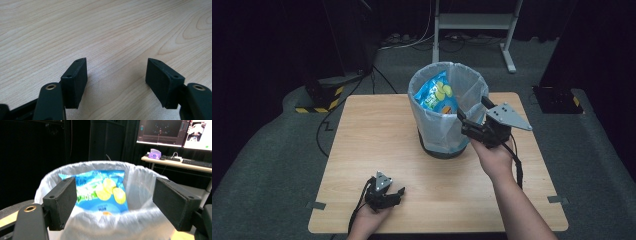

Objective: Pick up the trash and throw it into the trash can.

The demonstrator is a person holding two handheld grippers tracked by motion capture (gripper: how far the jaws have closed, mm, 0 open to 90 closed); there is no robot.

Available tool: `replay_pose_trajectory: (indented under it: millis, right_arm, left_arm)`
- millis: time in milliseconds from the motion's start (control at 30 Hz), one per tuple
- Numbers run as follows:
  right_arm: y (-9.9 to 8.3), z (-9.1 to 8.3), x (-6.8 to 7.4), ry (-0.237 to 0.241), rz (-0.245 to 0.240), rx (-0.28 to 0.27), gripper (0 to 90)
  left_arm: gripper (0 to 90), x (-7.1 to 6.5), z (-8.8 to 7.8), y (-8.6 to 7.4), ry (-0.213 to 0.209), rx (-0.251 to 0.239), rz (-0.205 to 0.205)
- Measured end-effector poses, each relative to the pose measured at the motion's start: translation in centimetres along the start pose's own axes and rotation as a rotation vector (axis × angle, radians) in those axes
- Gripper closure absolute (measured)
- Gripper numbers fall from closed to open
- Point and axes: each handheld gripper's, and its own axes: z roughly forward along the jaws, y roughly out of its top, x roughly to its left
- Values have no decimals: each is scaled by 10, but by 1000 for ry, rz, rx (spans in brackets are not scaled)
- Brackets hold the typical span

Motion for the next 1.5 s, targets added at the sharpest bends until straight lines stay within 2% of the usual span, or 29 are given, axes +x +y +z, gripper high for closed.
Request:
replay_pose_trajectory:
  millis: [400,700,833,1000,1133,1300,1500]
  right_arm:
    - [-35,-35,-12,-13,28,54,195]
    - [-64,-42,-18,-25,40,116,201]
    - [-84,-35,-23,-26,55,179,206]
    - [-115,-23,-32,-36,76,289,212]
    - [-140,-21,-39,-53,85,364,217]
    - [-174,-27,-44,-67,88,457,227]
    - [-210,-45,-45,-76,83,593,228]
  left_arm:
    - [341,0,0,0,3,1,5]
    - [341,0,0,0,3,1,6]
    - [341,0,0,0,4,0,5]
    - [341,0,0,0,3,0,4]
    - [341,0,0,0,3,0,5]
    - [342,-1,0,0,3,1,6]
    - [343,-1,0,0,7,3,7]
